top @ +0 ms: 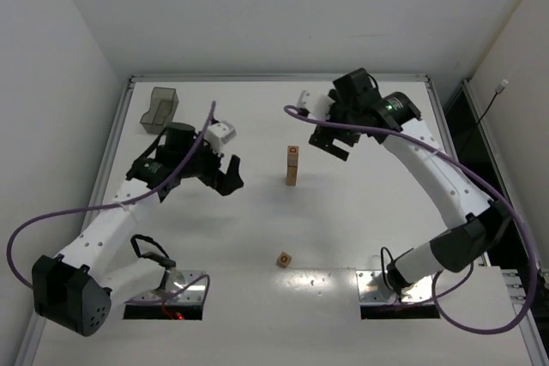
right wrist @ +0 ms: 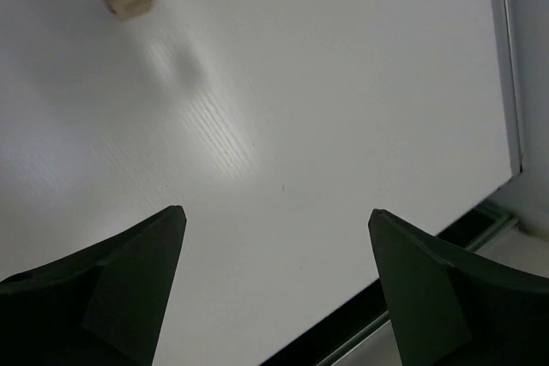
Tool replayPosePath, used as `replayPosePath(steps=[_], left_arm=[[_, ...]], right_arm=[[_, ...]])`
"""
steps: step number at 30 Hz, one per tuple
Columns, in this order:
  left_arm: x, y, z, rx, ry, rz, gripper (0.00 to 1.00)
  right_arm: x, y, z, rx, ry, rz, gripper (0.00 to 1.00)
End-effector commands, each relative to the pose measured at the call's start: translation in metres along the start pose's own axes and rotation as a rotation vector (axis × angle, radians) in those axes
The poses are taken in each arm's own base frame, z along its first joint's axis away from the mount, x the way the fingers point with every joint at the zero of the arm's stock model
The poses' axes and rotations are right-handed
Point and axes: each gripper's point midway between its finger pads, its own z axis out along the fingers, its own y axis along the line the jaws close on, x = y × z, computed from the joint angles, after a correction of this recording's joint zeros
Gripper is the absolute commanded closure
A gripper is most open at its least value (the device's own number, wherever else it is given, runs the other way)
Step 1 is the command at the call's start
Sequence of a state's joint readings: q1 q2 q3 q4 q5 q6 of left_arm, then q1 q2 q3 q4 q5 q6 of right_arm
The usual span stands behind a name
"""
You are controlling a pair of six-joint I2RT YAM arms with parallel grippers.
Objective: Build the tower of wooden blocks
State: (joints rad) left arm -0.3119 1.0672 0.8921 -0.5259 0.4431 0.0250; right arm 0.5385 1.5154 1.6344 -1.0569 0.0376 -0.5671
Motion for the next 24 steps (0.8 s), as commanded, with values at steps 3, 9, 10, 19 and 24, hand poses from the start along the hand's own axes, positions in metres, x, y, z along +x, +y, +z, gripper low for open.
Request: replayPosePath(steps=[3,9,10,19,24], left_arm=[[0.028,-0.071,-0.003,0.212,0.098,0.393,0.00],[0.071,-0.130,0.001,0.411,0.218,0.694,0.06],[0.077,-0.137,0.004,0.434,0.237,0.731,0.08],[0.113,-0.199,0.020,0.609,0.183,1.036,0.46],[0.115,-0.209,0.029,0.630,0.124,1.133,0.48]], right_arm=[[0.062,-0.043,-0.005,0.268,0.027,0.245,0.15],[0.137,-0.066,-0.027,0.496,0.051,0.516,0.15],[0.150,-0.067,-0.028,0.499,0.055,0.562,0.15],[0.184,-0.053,-0.030,0.392,-0.013,0.773,0.14],[0.187,-0.054,-0.025,0.339,-0.045,0.822,0.14]])
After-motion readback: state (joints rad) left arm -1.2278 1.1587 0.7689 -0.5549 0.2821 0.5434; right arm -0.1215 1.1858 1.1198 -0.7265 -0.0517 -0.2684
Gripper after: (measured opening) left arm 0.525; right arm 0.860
